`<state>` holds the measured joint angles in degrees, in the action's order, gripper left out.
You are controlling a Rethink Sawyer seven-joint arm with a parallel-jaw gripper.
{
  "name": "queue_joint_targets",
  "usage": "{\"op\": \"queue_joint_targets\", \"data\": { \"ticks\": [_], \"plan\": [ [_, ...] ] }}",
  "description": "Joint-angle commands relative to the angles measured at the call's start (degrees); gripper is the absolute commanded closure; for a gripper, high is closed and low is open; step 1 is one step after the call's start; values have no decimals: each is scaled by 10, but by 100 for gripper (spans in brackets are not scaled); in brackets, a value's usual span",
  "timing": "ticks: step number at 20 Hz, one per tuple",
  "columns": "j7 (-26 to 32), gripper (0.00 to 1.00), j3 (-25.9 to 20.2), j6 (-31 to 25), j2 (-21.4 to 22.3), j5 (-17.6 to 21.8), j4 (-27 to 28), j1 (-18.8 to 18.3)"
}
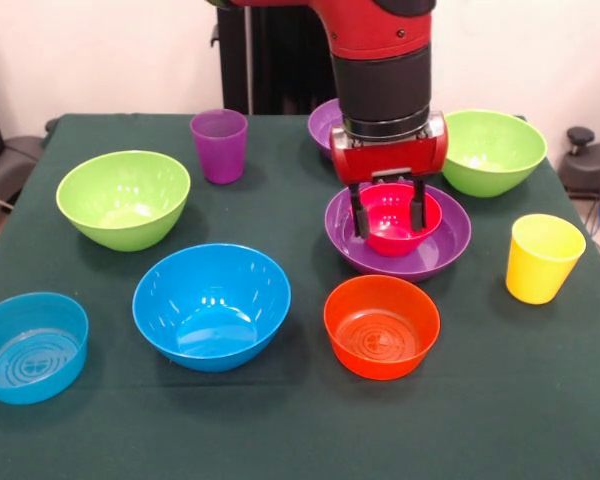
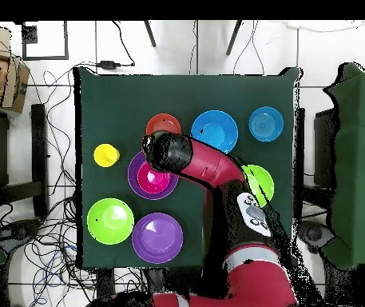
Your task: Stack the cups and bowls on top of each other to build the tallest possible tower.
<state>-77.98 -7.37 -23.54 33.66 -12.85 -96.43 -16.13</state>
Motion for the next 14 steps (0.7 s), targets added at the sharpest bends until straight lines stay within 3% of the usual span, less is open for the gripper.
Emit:
{"op": "queue_joint_targets", "data": {
  "ticks": [1,7,14],
  "plan": [
    [-63,0,-3,-79,-11,18,82,2],
    [-25,0,9,-75,-39,49,121,-17],
    [32,0,11,-147,-52,89,187,-50]
  ]
}}
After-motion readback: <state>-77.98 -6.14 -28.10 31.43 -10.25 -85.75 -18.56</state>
